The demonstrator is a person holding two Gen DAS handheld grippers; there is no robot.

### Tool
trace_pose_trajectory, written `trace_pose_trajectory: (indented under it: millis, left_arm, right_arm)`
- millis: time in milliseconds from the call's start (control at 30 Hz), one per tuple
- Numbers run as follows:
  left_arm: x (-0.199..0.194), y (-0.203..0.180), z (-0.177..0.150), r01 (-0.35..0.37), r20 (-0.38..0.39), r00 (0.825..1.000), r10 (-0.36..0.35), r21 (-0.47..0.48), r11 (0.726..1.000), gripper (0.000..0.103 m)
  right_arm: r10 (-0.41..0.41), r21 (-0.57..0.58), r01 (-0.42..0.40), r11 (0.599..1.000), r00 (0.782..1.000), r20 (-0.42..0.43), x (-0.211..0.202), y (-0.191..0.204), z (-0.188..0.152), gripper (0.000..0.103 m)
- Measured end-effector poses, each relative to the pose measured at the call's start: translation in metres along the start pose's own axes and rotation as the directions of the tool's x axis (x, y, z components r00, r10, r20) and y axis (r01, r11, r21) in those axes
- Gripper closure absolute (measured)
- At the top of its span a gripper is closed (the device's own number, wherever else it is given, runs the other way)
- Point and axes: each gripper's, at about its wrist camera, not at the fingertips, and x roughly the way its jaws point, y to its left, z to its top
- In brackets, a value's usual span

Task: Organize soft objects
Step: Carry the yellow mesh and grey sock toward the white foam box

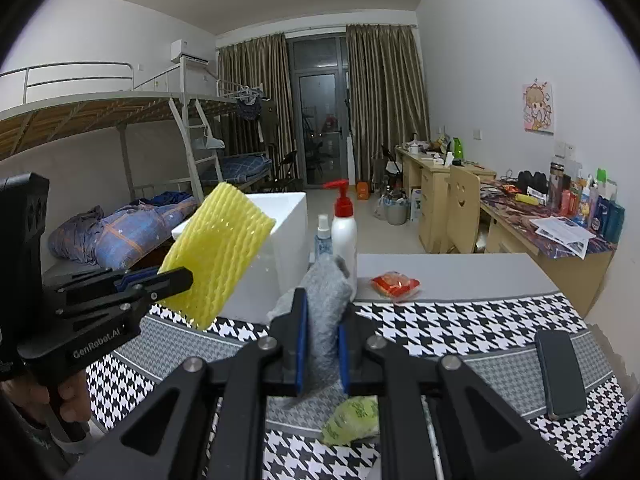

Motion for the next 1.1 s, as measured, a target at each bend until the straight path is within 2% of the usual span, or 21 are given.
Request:
trace_pose_trajectory:
  millis: [633, 1100]
  left_arm:
    - [-0.001, 0.038, 0.023, -0.094, 0.052, 0.994, 0.096, -0.033, 0.995, 0.091]
    - [0.011, 0.050, 0.039, -0.132, 0.076, 0.988, 0.134, -0.035, 0.991, 0.091]
  right_arm:
    - [0.031, -0.057, -0.028, 0.998, 0.998, 0.054, 0.022, 0.023, 0.034, 0.087]
    - [0.043, -0.047, -0.041, 0.998, 0.998, 0.041, 0.040, 0.029, 0.052, 0.087]
